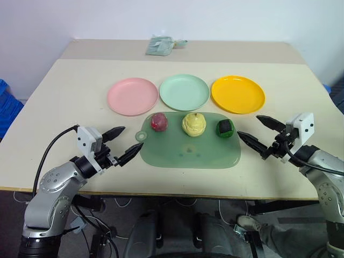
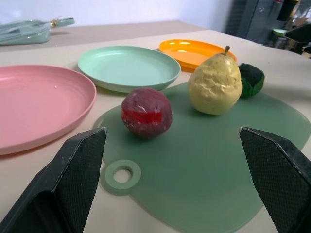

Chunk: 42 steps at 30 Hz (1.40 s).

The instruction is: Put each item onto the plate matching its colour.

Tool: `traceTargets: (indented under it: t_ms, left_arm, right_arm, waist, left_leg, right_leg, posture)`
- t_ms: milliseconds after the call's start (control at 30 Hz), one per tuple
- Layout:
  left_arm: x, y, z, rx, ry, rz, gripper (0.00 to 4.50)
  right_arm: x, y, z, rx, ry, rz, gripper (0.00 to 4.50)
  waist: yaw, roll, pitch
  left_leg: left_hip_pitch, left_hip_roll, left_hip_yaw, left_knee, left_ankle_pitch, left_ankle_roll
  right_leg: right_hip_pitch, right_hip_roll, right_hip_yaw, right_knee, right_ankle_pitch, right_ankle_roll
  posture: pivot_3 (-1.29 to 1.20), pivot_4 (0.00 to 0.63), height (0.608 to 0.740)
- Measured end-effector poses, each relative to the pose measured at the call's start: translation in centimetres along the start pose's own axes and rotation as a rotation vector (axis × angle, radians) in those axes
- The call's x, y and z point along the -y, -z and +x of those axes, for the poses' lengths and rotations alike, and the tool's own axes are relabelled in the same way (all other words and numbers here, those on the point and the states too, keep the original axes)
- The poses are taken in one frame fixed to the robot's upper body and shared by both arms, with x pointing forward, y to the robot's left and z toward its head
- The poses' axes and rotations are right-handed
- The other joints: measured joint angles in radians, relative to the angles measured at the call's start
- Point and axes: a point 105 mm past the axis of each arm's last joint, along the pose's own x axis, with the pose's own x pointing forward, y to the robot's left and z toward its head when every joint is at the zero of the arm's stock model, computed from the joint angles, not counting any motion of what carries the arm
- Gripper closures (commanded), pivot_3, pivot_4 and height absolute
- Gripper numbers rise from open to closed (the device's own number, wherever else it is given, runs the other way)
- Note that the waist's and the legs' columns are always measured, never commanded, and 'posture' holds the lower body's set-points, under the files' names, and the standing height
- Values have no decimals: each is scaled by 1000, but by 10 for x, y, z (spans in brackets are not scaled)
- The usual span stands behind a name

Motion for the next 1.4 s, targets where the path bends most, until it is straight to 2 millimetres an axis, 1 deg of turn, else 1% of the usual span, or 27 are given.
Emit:
traceTargets:
  t_ms: [167, 333, 467, 567, 667, 833, 967, 1067, 1300, 1400]
  left_arm:
    - [-1, -2, 2, 18, -12, 1, 0]
    - [-5, -8, 7, 35, -41, 21, 0]
    - [-5, -7, 12, 20, -51, 14, 0]
    - [-6, -11, 18, 16, -57, 3, 0]
    - [-10, -10, 24, -27, -80, -24, 0]
    - [-11, -11, 42, -92, -69, -64, 0]
    - [-9, -13, 62, -116, -51, -96, 0]
    - [-10, -7, 74, -155, -51, -122, 0]
    - [-19, 8, 94, -233, -82, -135, 0]
    - [-17, 12, 101, -251, -77, -136, 0]
  right_arm:
    - [-2, -2, 1, 0, 4, 1, 54]
    - [-3, -6, 2, 5, 5, -7, 54]
    - [-4, -10, 5, 14, 0, -14, 54]
    - [-6, -14, 9, 26, -22, -13, 54]
    - [-12, -18, 13, 41, -67, -1, 54]
    - [-27, -26, 17, 65, -185, 27, 54]
    - [-35, -37, 19, 86, -264, 22, 54]
    - [-39, -39, 19, 90, -292, 14, 54]
    - [-50, -43, 17, 109, -369, 13, 54]
    - [-52, -44, 16, 115, -378, 5, 54]
  waist:
    - [1, 0, 0]
    - [0, 0, 0]
    - [1, 0, 0]
    - [0, 0, 0]
    - [0, 0, 0]
    - [1, 0, 0]
    - [1, -1, 0]
    - [1, -1, 0]
    - [1, -2, 0]
    - [1, -2, 0]
  left_leg:
    - [0, 0, 0, 0, 0, 0]
    - [0, 0, 0, 0, 0, 0]
    - [0, 0, 0, 0, 0, 0]
    - [0, 0, 0, 0, 0, 0]
    - [0, 0, 0, 0, 0, 0]
    - [0, -1, 0, 0, 0, 0]
    - [0, -1, -1, 0, 0, 0]
    - [0, -1, -1, 0, 0, 0]
    - [0, -1, -1, 0, 0, 0]
    - [0, -1, -1, 0, 0, 0]
  right_leg:
    - [0, 0, 0, 0, 0, 0]
    - [0, 0, 0, 0, 0, 0]
    - [0, 0, 0, 0, 0, 0]
    - [0, 0, 0, 0, 0, 0]
    - [0, 0, 0, 0, 0, 0]
    - [1, 0, 0, 0, 1, 2]
    - [1, 1, 0, 0, 2, 4]
    - [1, 1, 0, 0, 2, 4]
    - [1, 1, 0, 0, 2, 5]
    - [1, 1, 0, 0, 3, 5]
  posture:
    - [0, 150, 740]
    - [0, 150, 740]
    - [0, 150, 740]
    - [0, 150, 740]
    - [0, 150, 740]
    - [0, 150, 740]
    - [0, 150, 740]
    - [0, 150, 740]
    - [0, 150, 740]
    - [0, 150, 740]
